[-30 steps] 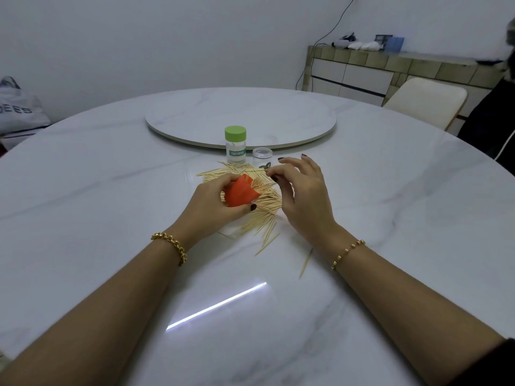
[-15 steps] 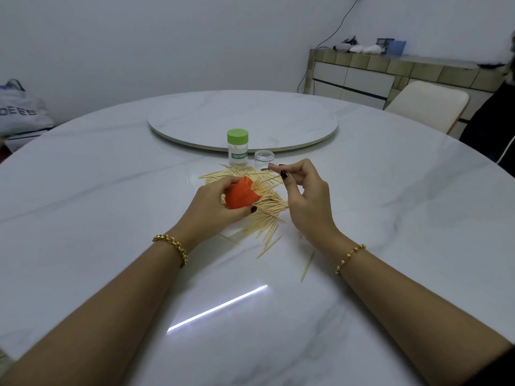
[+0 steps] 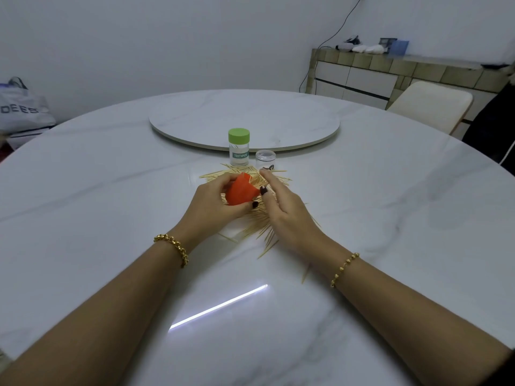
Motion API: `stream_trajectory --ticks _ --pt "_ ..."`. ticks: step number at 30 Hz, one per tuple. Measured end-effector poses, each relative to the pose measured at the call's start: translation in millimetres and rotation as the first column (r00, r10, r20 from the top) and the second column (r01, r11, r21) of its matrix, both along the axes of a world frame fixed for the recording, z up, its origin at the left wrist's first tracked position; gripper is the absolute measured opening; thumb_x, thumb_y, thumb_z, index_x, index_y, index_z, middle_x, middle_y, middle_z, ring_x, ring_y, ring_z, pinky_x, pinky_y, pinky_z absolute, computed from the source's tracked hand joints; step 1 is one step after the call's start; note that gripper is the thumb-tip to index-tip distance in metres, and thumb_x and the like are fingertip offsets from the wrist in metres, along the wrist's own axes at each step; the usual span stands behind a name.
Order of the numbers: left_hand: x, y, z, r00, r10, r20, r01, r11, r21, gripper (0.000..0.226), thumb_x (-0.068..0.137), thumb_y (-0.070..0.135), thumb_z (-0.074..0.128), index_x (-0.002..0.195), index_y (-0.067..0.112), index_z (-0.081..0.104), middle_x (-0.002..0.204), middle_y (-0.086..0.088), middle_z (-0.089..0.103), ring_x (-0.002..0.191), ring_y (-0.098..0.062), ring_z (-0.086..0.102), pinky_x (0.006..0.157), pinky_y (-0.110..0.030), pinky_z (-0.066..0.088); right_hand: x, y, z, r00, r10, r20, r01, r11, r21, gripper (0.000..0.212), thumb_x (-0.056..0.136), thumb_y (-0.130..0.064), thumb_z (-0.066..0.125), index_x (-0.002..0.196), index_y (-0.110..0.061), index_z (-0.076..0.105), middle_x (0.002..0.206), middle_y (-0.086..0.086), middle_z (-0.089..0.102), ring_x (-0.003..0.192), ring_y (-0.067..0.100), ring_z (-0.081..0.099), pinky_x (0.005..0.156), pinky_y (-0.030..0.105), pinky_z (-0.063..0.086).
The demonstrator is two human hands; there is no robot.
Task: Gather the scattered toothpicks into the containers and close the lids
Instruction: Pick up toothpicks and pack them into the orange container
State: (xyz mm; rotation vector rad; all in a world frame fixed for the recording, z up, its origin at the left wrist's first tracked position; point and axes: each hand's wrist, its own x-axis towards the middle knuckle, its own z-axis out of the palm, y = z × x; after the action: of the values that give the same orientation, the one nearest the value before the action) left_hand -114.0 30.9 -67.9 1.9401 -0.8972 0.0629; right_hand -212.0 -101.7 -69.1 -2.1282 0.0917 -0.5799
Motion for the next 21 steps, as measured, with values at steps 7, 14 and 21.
stream_trajectory --ticks 7,14,21 --pt "-5.4 -1.6 -0.4 0.996 -0.089 0.018 0.088 0.995 0.052 0.048 0.072 0.02 0.082 0.116 0.024 0.061 0.103 0.013 0.063 0.094 -0.001 0.058 0.075 -0.003 0.043 4.5 -3.6 -9.3 0.997 -0.007 -0.071 -0.01 0.971 -0.237 0.063 0.096 -0.042 0.027 0.152 -0.017 0.012 0.158 -0.003 0.018 0.145 0.009 0.013 0.118 0.047 0.016" --pt "-6.0 -0.3 2.7 0.996 -0.074 0.052 0.072 0.997 0.042 0.05 0.072 0.021 0.082 0.117 0.023 0.06 0.103 0.013 0.062 0.093 0.001 0.056 0.076 -0.002 0.041 2.3 -7.9 -6.5 0.996 -0.084 0.031 0.087 0.988 -0.131 0.058 0.096 -0.037 0.028 0.15 -0.016 0.024 0.15 -0.001 0.038 0.137 0.01 0.033 0.112 0.029 0.028" --pt "-2.5 1.3 2.2 0.997 -0.038 0.069 0.034 0.998 0.059 0.052 0.075 0.023 0.079 0.122 0.021 0.057 0.11 0.01 0.061 0.098 -0.006 0.056 0.075 -0.001 0.04 -0.2 -6.0 -3.7 0.991 0.055 0.12 -0.038 0.989 -0.14 0.047 0.095 -0.019 0.033 0.141 -0.013 0.044 0.129 -0.01 0.051 0.118 -0.01 0.04 0.099 0.004 0.028"
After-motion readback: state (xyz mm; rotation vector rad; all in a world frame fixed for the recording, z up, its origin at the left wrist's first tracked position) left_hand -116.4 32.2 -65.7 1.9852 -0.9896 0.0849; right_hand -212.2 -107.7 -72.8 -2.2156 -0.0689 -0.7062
